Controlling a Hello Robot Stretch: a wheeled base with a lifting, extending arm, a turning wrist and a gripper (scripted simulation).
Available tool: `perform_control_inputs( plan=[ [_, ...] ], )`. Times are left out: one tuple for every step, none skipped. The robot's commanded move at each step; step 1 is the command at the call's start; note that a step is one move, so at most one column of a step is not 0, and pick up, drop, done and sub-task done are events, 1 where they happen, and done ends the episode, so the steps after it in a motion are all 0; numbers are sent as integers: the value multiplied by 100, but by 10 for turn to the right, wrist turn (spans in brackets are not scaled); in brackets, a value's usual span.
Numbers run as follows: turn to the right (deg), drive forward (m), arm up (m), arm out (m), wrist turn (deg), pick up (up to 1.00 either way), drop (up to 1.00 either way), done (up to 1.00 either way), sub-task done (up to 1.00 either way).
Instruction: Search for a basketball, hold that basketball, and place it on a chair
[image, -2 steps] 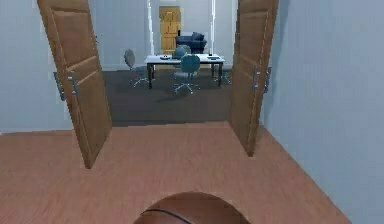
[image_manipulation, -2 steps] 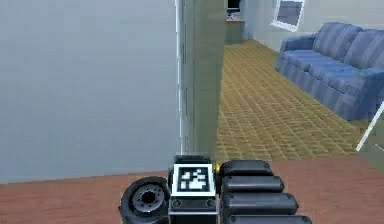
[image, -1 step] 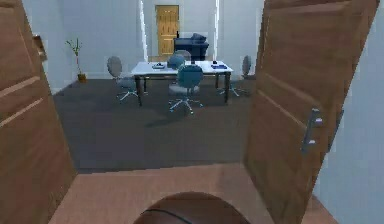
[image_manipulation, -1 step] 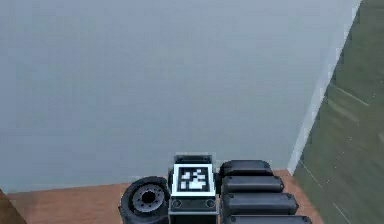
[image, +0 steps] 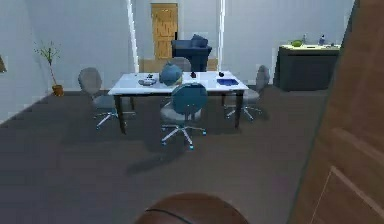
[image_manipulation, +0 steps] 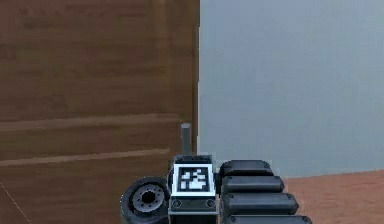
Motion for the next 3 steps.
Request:
perform_control_inputs(
  plan=[
    [30, 0, 0, 0, 0, 0, 0, 0, 0],
    [0, 100, 0, 0, 0, 0, 0, 0, 0],
    [390, 0, 0, 0, 0, 0, 0, 0, 0]
  ],
)
